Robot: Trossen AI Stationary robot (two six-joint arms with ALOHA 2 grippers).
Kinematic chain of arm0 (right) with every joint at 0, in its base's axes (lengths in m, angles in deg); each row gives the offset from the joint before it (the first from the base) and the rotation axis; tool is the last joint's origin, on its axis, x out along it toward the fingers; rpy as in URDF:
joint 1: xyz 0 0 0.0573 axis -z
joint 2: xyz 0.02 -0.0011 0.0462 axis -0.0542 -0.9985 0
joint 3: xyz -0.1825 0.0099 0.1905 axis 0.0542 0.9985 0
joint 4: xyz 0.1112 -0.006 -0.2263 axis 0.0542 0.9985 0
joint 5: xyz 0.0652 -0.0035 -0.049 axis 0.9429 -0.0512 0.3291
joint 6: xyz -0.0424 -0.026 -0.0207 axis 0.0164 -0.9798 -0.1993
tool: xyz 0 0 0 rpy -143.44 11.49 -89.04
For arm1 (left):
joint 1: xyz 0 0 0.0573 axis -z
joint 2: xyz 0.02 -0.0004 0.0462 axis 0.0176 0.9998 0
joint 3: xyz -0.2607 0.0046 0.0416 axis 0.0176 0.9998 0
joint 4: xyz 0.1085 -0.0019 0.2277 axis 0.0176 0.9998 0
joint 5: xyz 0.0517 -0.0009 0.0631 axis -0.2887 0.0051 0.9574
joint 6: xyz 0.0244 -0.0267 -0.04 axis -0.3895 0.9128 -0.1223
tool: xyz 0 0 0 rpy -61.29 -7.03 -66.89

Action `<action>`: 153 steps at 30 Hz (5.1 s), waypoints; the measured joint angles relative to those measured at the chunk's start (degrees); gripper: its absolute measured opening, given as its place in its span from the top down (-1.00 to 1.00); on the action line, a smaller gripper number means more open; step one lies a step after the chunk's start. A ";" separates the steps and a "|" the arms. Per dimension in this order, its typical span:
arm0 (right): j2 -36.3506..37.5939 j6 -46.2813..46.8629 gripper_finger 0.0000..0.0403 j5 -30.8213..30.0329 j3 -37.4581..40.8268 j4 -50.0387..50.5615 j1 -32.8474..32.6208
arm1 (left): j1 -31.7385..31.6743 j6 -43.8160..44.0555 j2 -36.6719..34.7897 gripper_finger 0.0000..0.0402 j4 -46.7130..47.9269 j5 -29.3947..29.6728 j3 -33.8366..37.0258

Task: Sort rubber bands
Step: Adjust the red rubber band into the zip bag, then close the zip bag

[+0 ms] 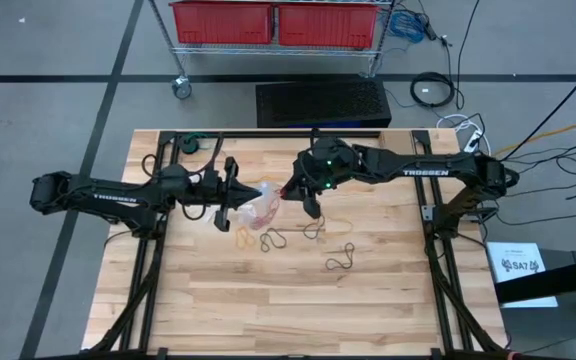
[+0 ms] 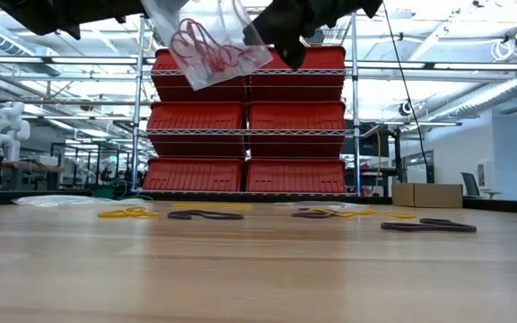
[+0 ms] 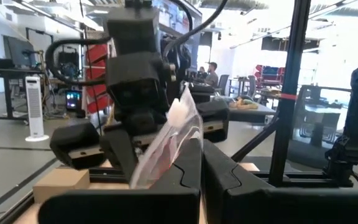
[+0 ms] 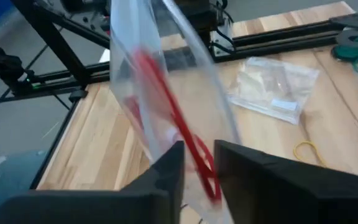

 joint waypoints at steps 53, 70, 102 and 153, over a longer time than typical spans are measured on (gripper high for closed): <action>28.62 3.82 0.21 -3.44 40.34 -19.45 2.53 | 0.75 -3.12 1.50 1.00 -1.30 0.51 0.00; 11.76 10.12 0.27 -9.52 49.80 -74.10 0.26 | 0.73 -2.67 1.50 1.00 -1.52 0.71 0.00; 24.40 1.02 1.00 -7.55 36.43 -40.77 0.08 | 0.65 -3.36 1.28 1.00 1.63 3.30 0.00; 25.52 -1.36 0.92 -13.10 25.27 -14.38 -1.62 | 0.73 -2.73 1.50 0.98 2.18 5.89 0.00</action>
